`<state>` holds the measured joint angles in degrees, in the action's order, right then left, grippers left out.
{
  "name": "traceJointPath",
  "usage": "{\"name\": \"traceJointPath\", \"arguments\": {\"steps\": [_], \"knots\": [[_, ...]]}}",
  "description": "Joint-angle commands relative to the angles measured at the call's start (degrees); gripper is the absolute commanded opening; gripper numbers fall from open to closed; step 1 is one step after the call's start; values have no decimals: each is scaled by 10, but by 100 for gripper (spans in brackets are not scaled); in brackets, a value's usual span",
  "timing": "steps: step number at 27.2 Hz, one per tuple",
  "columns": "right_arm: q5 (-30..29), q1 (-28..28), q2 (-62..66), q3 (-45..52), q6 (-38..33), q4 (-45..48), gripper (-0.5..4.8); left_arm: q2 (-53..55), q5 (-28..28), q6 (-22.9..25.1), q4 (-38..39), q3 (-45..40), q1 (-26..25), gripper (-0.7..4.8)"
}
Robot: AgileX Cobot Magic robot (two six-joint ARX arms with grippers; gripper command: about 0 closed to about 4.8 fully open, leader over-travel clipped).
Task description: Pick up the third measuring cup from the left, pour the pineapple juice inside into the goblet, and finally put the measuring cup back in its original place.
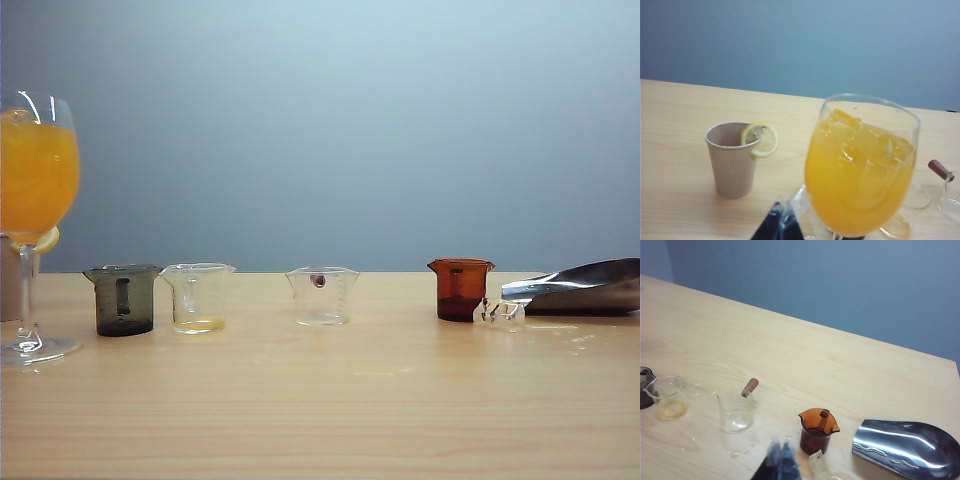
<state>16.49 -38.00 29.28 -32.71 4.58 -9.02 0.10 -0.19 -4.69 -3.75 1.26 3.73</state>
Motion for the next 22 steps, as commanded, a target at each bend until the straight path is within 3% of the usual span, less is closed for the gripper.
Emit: {"name": "traceJointPath", "arguments": {"steps": [1,5,22], "knots": [[-1,0,-1,-1,-1,6,-1,0,-1,7,-24,-7,-1,-6],[-1,0,-1,-1,-1,6,-1,0,0,35,-21,-7,-1,-6],[-1,0,-1,-1,-1,2,-1,0,0,34,-10,-7,-2,-2]]}}
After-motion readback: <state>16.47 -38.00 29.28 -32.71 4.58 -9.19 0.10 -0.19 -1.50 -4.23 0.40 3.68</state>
